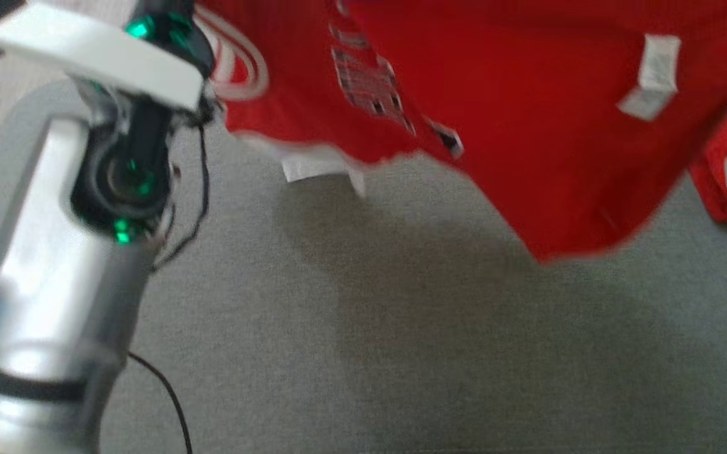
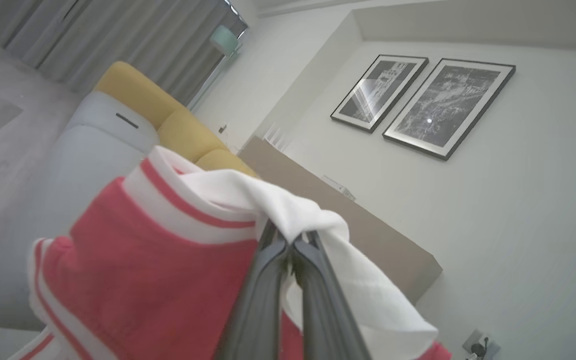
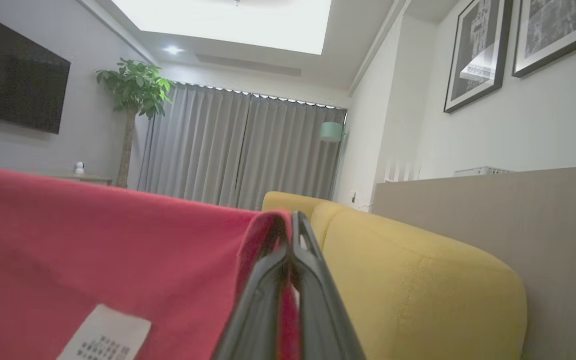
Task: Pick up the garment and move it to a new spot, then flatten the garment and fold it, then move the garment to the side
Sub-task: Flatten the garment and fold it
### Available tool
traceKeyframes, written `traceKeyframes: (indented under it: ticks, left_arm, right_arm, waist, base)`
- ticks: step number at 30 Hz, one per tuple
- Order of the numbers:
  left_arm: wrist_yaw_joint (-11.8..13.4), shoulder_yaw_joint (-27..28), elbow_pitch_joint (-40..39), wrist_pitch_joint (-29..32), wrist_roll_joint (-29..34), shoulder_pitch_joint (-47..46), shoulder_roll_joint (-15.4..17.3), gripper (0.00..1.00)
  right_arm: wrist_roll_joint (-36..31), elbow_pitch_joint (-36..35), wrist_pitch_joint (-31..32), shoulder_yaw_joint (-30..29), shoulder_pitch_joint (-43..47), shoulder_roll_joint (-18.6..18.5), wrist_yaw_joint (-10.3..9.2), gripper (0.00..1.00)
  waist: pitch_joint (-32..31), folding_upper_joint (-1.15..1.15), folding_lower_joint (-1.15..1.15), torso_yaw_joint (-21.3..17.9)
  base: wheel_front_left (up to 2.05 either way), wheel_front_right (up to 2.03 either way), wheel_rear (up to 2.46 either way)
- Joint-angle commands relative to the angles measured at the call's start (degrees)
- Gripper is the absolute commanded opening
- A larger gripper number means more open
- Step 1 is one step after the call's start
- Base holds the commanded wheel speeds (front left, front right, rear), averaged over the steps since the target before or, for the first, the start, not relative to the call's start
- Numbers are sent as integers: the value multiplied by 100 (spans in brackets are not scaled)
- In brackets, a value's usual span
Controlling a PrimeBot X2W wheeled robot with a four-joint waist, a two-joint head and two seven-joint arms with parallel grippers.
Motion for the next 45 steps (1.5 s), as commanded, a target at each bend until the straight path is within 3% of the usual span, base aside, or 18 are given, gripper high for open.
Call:
traceKeyframes:
  ticks: [1,4,6,9,12,13,14,15,16,21,24,29,32,40,45]
  left_arm:
    - [295,175,-495,156,-13,-21,279,0]
    - [676,-20,-625,401,3,238,285,0]
    - [770,-105,-400,433,10,276,205,0]
    - [721,-232,258,395,50,167,25,0]
    - [489,-315,1033,251,132,-87,-145,0]
    - [489,-315,1033,251,132,-87,-145,0]
    - [392,-319,1279,179,160,-187,-188,0]
    - [268,-324,1513,89,196,-291,-227,0]
    - [154,-307,1738,-9,212,-386,-268,0]
    - [-365,-248,2689,-515,303,-700,-423,0]
    - [-573,-275,3085,-672,359,-810,-470,0]
    - [-820,-323,3480,-750,391,-943,-509,0]
    - [-906,-353,3623,-770,410,-1001,-516,0]
    - [-1054,-449,3842,-805,438,-1129,-607,0]
    - [-1115,-476,3947,-867,414,-1172,-689,0]
  right_arm:
    - [53,-316,240,14,76,-59,39,0]
    - [72,-147,637,128,271,-17,39,0]
    - [30,224,844,280,300,-3,39,0]
    - [-84,1026,1121,380,194,128,39,0]
    - [-176,1811,1102,420,-143,340,39,0]
    - [-176,1811,1102,420,-143,340,39,0]
    - [-197,2037,1008,455,-280,412,39,8]
    - [-227,2255,874,445,-414,480,39,49]
    - [-320,2441,687,399,-545,536,39,100]
    - [-834,3067,-300,55,-858,830,39,100]
    - [-886,3201,-560,-87,-743,997,39,100]
    - [114,3178,-233,501,-319,1253,39,100]
    - [753,3086,178,904,-221,1195,39,100]
    - [1556,3364,783,1299,-425,980,39,100]
    - [1809,3535,668,1451,-523,886,39,100]
  waist:
    - [46,0,0,37]
    - [161,0,0,71]
    - [309,0,0,97]
    - [582,0,0,125]
    - [865,0,0,99]
    - [865,0,0,99]
    - [949,0,0,68]
    - [1008,0,0,42]
    - [1065,0,0,6]
    - [1105,0,0,-140]
    - [1066,0,0,-188]
    - [1055,0,0,-214]
    - [1089,0,0,-207]
    - [1158,0,0,-16]
    - [1163,0,0,73]
  base:
    - [0,0,0]
    - [0,0,0]
    - [0,0,0]
    - [0,0,0]
    - [0,0,0]
    - [0,0,0]
    - [0,0,0]
    - [0,0,0]
    - [0,0,0]
    - [0,0,0]
    - [0,0,0]
    - [0,0,0]
    - [0,0,0]
    - [0,0,0]
    - [0,0,0]
